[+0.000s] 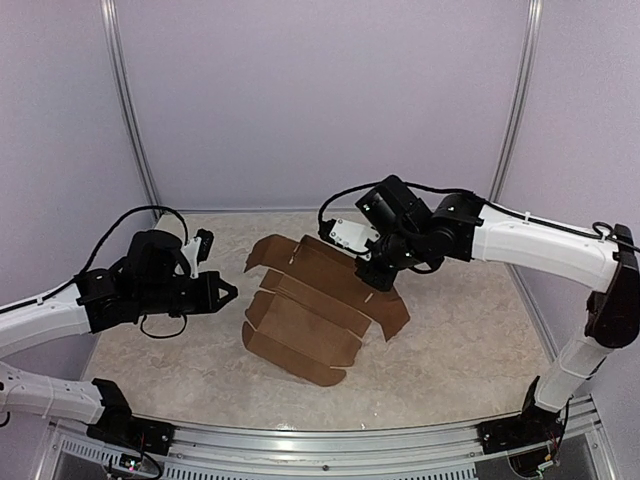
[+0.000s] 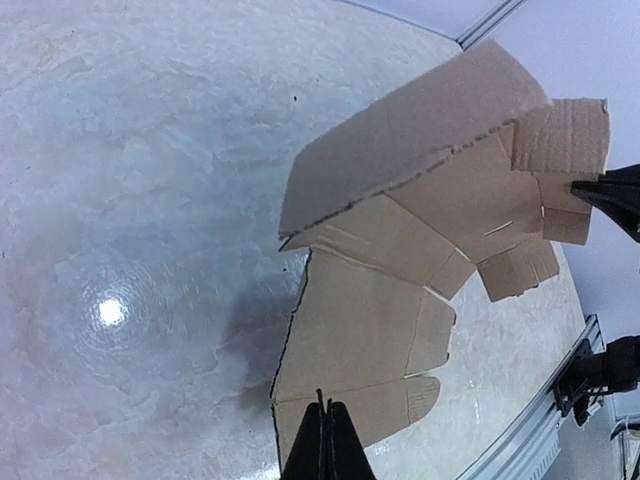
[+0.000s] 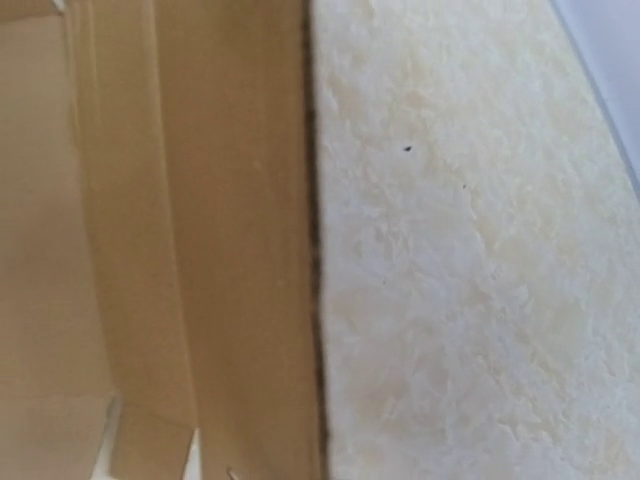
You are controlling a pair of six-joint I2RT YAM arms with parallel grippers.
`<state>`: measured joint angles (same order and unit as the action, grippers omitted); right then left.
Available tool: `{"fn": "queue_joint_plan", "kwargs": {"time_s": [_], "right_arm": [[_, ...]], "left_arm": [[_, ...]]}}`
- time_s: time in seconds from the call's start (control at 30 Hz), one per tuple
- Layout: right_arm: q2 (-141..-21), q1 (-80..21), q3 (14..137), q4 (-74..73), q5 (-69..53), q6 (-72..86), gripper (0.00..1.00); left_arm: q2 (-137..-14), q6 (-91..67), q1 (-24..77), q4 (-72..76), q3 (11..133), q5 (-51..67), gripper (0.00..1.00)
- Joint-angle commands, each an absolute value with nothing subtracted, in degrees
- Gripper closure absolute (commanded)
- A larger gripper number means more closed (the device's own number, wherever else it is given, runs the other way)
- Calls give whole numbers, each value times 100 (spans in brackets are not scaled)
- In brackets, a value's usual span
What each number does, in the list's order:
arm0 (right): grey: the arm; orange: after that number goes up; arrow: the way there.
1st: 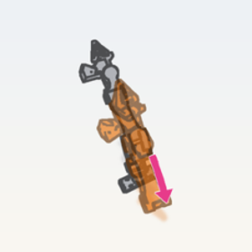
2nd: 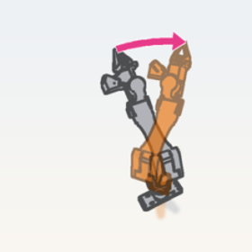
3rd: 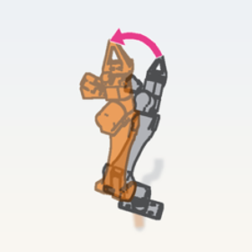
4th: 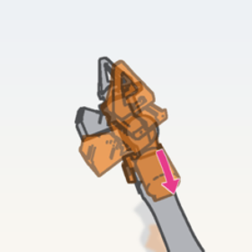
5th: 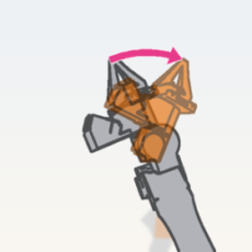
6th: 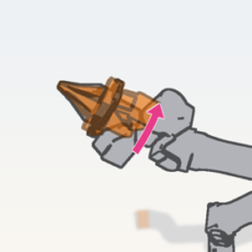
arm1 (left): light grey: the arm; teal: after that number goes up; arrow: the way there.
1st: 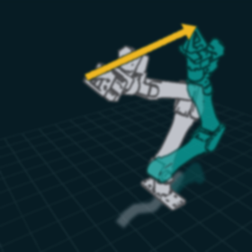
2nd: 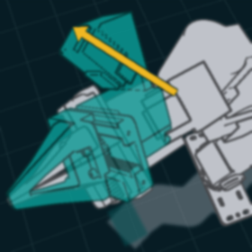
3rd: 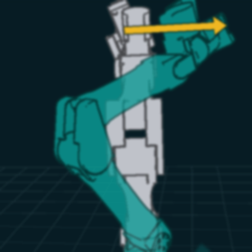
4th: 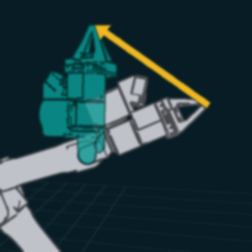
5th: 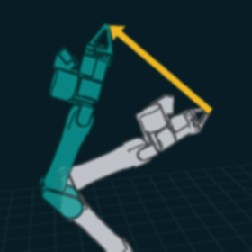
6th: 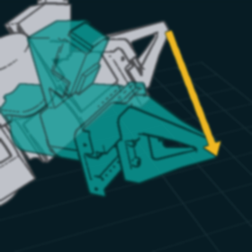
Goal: Fold the paper box
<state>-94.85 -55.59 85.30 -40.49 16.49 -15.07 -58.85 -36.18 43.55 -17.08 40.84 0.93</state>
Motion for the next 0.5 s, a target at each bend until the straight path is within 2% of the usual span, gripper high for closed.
{"fn": "queue_joint_plan", "kwargs": {"time_s": [0.0, 0.3, 0.47], "right_arm": [[-8950, -5447, 8134, -3889, 1112, -1352, 100], [-8025, -5375, 7580, -3547, 262, -1362, 100], [-7476, -5370, 7275, -3244, -238, -1465, 100]], "left_arm": [[-5477, -3264, 4360, -1995, 4432, -349, 100], [-4998, -2653, 4137, -2565, 5057, -555, 100], [-4717, -2481, 3773, -2530, 5134, -198, 100]]}}
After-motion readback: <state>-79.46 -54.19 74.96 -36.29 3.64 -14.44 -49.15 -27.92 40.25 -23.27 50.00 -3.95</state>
